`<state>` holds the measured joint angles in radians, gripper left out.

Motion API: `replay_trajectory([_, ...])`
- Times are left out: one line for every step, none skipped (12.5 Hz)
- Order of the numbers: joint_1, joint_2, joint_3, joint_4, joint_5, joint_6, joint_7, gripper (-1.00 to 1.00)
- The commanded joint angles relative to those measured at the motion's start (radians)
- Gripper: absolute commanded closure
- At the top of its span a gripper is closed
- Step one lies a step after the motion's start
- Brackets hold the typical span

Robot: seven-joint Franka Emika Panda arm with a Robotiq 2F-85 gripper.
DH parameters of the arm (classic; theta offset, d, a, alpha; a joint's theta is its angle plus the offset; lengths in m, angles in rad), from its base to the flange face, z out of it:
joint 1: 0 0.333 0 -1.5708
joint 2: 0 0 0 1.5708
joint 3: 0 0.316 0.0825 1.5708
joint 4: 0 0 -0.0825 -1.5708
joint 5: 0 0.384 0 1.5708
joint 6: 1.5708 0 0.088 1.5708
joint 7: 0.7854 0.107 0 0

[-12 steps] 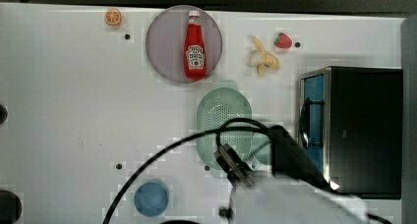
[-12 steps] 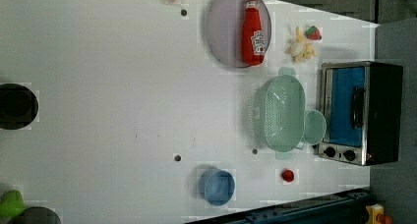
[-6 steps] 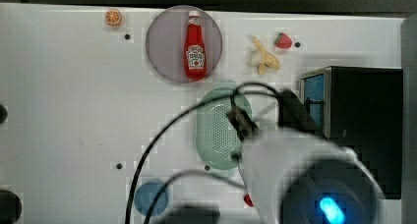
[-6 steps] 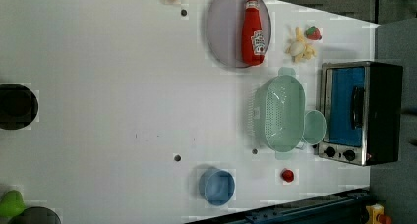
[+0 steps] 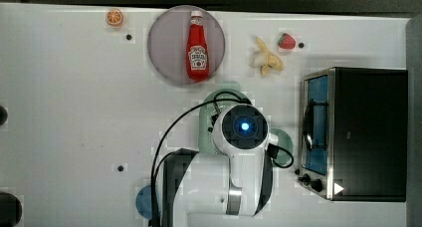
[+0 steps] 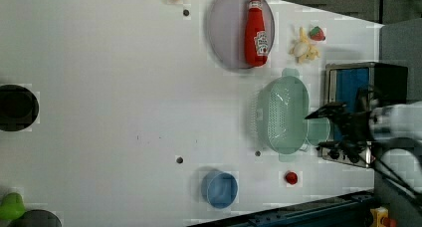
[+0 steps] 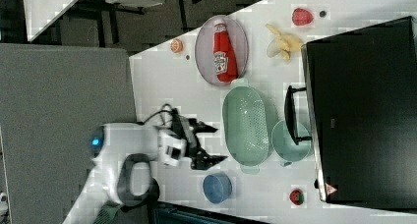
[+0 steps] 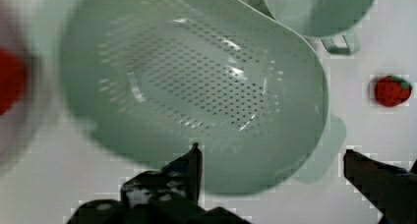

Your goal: Drag strainer right to left.

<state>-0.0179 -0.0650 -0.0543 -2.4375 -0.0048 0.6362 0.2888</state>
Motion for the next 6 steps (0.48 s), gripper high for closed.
replay_trajectory([-0.012,0.018,0.014,0.003,-0.023,0.131,0.218,-1.0])
replay_trajectory([-0.012,0.065,0.019,-0.001,-0.023,0.172,0.242,-1.0])
replay_trajectory([-0.011,0.114,0.023,-0.003,-0.023,0.215,0.272,-1.0])
replay_trajectory([-0.009,0.162,0.027,-0.003,-0.023,0.266,0.311,-1.0])
replay_trajectory([-0.006,0.205,0.029,-0.004,-0.023,0.32,0.351,-1.0])
replay_trajectory([-0.004,0.245,0.034,-0.004,-0.023,0.366,0.372,-1.0])
